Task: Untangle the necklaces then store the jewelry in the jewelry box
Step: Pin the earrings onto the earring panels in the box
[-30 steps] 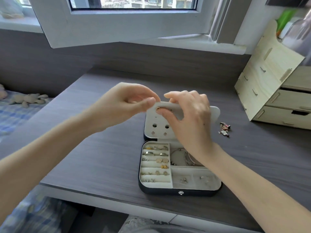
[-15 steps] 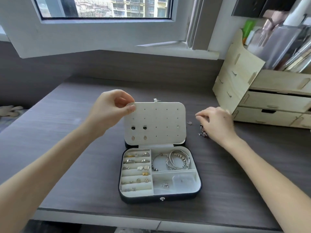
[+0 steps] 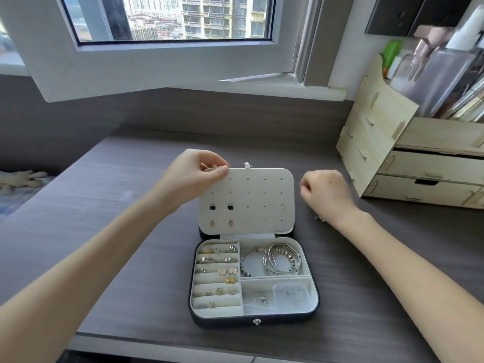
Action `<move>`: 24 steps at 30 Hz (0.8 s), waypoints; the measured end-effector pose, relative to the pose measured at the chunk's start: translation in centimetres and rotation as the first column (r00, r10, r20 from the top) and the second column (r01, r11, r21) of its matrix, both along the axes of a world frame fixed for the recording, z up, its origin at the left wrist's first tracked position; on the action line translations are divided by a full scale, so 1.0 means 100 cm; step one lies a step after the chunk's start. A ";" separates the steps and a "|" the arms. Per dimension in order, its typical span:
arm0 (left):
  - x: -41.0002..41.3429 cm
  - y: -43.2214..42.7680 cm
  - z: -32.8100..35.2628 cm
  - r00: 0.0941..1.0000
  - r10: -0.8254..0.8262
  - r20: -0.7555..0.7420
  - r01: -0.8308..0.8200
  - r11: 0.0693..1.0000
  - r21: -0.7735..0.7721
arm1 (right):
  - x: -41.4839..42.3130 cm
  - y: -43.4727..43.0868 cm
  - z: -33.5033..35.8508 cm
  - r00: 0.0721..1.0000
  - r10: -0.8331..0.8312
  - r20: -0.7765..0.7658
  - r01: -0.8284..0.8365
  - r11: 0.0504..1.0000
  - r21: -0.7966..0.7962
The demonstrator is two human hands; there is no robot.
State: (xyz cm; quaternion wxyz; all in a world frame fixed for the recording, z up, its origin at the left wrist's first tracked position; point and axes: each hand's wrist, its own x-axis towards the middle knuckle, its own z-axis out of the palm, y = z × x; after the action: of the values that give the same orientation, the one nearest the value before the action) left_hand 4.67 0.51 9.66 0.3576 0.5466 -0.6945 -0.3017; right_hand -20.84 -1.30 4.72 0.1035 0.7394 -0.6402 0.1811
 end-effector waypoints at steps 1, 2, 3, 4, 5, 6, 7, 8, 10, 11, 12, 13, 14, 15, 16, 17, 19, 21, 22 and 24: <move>-0.001 -0.001 0.000 1.000 0.002 -0.008 -0.002 1.000 0.000 | 0.003 0.007 0.009 0.974 -0.016 0.227 0.032 0.997 -0.067; -0.001 -0.003 0.000 1.000 0.003 -0.020 -0.003 1.000 0.002 | 0.008 0.016 0.018 0.898 0.007 0.441 0.052 0.991 -0.121; -0.001 -0.003 -0.001 1.000 0.001 -0.031 -0.001 1.000 0.004 | 0.016 0.028 0.028 0.800 0.055 0.598 0.048 0.987 -0.154; 0.000 -0.004 -0.001 0.999 -0.003 -0.041 0.004 1.000 0.009 | 0.027 0.039 0.037 0.706 0.101 0.701 0.018 0.987 -0.161; 0.000 -0.004 -0.001 0.999 -0.007 -0.052 0.008 1.000 0.017 | 0.039 0.048 0.043 0.624 0.132 0.770 -0.032 0.989 -0.144; 0.000 -0.004 -0.001 0.998 -0.012 -0.065 0.014 1.000 0.026 | 0.051 0.054 0.045 0.554 0.141 0.820 -0.086 0.990 -0.112; 0.000 -0.004 -0.001 0.997 -0.018 -0.076 0.021 0.999 0.035 | 0.063 0.057 0.044 0.503 0.133 0.854 -0.129 0.989 -0.078; -0.001 -0.004 -0.001 0.996 -0.024 -0.085 0.028 0.999 0.043 | 0.072 0.057 0.040 0.478 0.119 0.870 -0.146 0.988 -0.055; -0.001 -0.003 0.000 0.994 -0.036 -0.100 0.042 0.998 0.055 | 0.086 0.053 0.029 0.484 0.085 0.871 -0.109 0.993 -0.037; -0.002 -0.002 0.001 0.993 -0.039 -0.108 0.045 0.997 0.061 | 0.091 0.050 0.025 0.497 0.074 0.864 -0.077 0.996 -0.040; -0.002 -0.002 0.001 0.992 -0.038 -0.116 0.047 0.997 0.069 | 0.095 0.049 0.022 0.509 0.068 0.858 -0.048 0.998 -0.051; -0.002 -0.002 0.001 0.992 -0.037 -0.123 0.046 0.996 0.075 | 0.098 0.048 0.020 0.520 0.067 0.852 -0.021 0.998 -0.066; -0.002 -0.002 0.002 0.991 -0.036 -0.129 0.046 0.996 0.080 | 0.100 0.048 0.019 0.533 0.068 0.843 0.006 0.996 -0.084; -0.002 -0.003 0.002 0.990 -0.035 -0.134 0.047 0.995 0.085 | 0.101 0.048 0.018 0.544 0.071 0.836 0.031 0.994 -0.104; -0.002 -0.003 0.002 0.990 -0.034 -0.137 0.047 0.995 0.091 | 0.102 0.049 0.018 0.548 0.075 0.833 0.053 0.991 -0.125; -0.001 -0.003 0.002 0.990 -0.033 -0.139 0.046 0.994 0.095 | 0.102 0.050 0.017 0.544 0.083 0.835 0.072 0.987 -0.145; -0.001 -0.004 0.003 0.990 -0.028 -0.140 0.042 0.994 0.100 | 0.102 0.050 0.016 0.535 0.094 0.840 0.096 0.981 -0.171; -0.002 -0.005 0.003 0.989 -0.023 -0.143 0.038 0.994 0.104 | 0.104 0.050 0.014 0.533 0.099 0.840 0.099 0.979 -0.178; -0.002 -0.005 0.003 0.989 -0.020 -0.146 0.036 0.994 0.107 | 0.105 0.050 0.013 0.541 0.101 0.835 0.101 0.978 -0.183; -0.002 -0.006 0.002 0.989 -0.016 -0.147 0.033 0.993 0.110 | 0.106 0.051 0.011 0.582 0.092 0.808 0.114 0.974 -0.193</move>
State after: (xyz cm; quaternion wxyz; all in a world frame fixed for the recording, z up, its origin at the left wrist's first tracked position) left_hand 4.51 -0.06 9.91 0.3723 0.5338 -0.6551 -0.3838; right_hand -10.28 3.75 5.78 -0.1169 0.5537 -0.5962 0.5695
